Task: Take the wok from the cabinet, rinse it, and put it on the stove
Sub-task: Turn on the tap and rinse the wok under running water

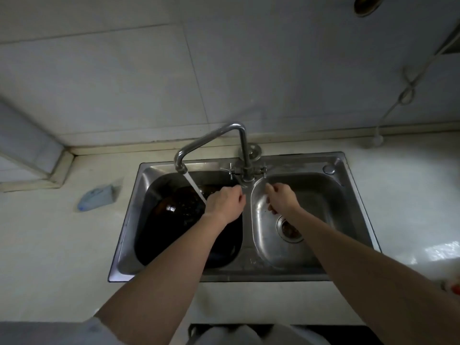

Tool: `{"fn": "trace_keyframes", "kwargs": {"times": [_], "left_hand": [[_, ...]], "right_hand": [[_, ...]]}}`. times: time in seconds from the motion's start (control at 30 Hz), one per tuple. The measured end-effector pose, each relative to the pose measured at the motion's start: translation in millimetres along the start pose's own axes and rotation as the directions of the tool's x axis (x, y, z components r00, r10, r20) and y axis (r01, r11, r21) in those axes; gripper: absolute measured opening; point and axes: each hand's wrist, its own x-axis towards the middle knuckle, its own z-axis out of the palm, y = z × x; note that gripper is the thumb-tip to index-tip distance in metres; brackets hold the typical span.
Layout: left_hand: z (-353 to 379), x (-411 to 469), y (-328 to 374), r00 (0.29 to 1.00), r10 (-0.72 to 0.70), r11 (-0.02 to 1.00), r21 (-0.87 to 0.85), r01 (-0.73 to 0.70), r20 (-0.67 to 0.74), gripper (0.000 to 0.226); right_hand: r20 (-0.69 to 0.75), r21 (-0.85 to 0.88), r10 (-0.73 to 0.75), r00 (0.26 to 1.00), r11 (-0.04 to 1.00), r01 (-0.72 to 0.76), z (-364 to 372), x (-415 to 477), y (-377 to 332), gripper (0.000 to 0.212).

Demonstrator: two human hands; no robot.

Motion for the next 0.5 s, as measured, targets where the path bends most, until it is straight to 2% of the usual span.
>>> {"fn": "trace_keyframes", "kwargs": {"times": [0.07, 0.13, 0.23, 0.33, 0.37, 0.4, 0.43, 0.5], "left_hand": [[-16, 13, 15, 0.992, 0.101, 0.994, 0.05, -0.097, -0.074, 0.025], [-41, 21, 28, 0.945, 0.245, 0.969, 0.095, -0.229, -0.218, 0.022], [-87, 32, 30, 0.806, 0.368, 0.928, 0.135, -0.347, -0.462, 0.019], [-122, 39, 18, 0.68, 0.484, 0.87, 0.222, -0.44, -0.551, 0.021], [-133, 41, 13, 0.672, 0.507, 0.86, 0.264, -0.437, -0.54, 0.022], [-143, 44, 8, 0.697, 0.498, 0.867, 0.305, -0.394, -0.516, 0.025], [-150, 48, 2, 0.746, 0.447, 0.889, 0.336, -0.31, -0.494, 0.032], [-155, 55, -12, 0.862, 0.257, 0.933, 0.346, -0.102, -0.438, 0.051]], "right_hand": [[-0.01, 0.023, 0.024, 1.0, 0.999, -0.024, -6, 22, 1, 0.035], [-0.029, 0.031, 0.03, 0.999, 0.999, -0.029, -10, 44, -2, 0.044], [-0.035, -0.02, 0.02, 0.999, 1.0, -0.021, -11, 66, -9, 0.056], [0.027, -0.042, 0.044, 0.999, 0.998, -0.043, -7, 81, -19, 0.06], [0.052, -0.05, 0.063, 0.997, 0.997, -0.06, -5, 85, -21, 0.061], [0.075, -0.057, 0.075, 0.994, 0.996, -0.071, -3, 88, -23, 0.06], [0.089, -0.058, 0.086, 0.992, 0.995, -0.081, -1, 91, -24, 0.06], [0.097, -0.024, 0.103, 0.99, 0.995, -0.101, 2, 95, -24, 0.06]]}}
